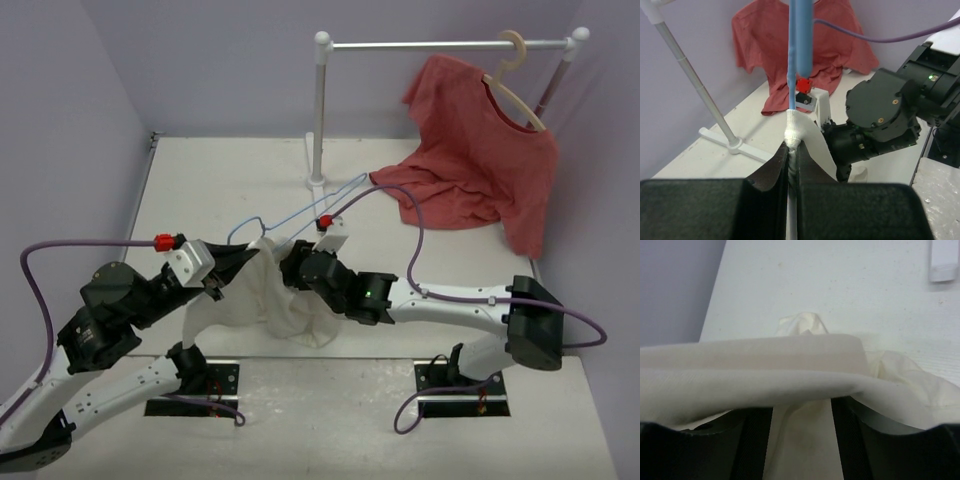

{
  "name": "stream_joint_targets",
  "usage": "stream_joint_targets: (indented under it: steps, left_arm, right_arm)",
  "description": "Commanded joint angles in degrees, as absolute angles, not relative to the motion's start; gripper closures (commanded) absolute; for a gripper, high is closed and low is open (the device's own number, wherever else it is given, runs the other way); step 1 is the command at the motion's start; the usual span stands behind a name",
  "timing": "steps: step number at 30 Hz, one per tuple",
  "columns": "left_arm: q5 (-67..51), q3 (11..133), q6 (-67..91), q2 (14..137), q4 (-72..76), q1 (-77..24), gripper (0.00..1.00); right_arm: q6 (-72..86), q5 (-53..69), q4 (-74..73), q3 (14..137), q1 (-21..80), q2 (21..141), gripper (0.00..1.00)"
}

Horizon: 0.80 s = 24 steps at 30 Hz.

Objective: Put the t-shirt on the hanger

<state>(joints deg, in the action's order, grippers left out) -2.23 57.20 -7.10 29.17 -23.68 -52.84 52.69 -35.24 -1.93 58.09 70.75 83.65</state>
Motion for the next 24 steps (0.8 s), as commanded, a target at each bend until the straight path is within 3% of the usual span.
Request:
stream_joint_targets:
  steps: [1, 5, 6, 11, 19, 24]
  left_arm:
    - [-3.49, 60.51, -5.68, 28.09, -21.00, -52.65, 1.00]
    - [-3.16, 59.42, -5.39, 27.49, -20.47, -52.65, 1.00]
    - [-3.16, 59.12, -5.36, 27.42, -20.39, -52.65, 1.00]
    - [-0.45, 58.68, -6.24, 27.68, -21.55, -52.59, 1.00]
    - [-0.87, 57.50, -7.43, 27.77, -23.98, -52.65, 1.00]
    - [-6.68, 55.67, -8.35, 28.21, -24.27, -52.65, 1.00]
  right_arm:
    - [54.64, -39.73, -5.75, 59.93, 69.61, 86.28, 0.59]
    - [57.94, -42.56, -8.07, 57.39, 69.61, 84.57, 0.97]
    - [58.60, -43.15, -8.02, 56.27, 69.47, 83.45, 1.00]
    - [58.48, -44.91, -8.05, 50.17, 69.35, 75.00, 1.00]
    - [58.57, -43.58, -8.57, 35.40, 62.79, 51.65, 1.00]
    - [47.52, -37.30, -8.61, 32.66, 56.61, 37.24, 1.00]
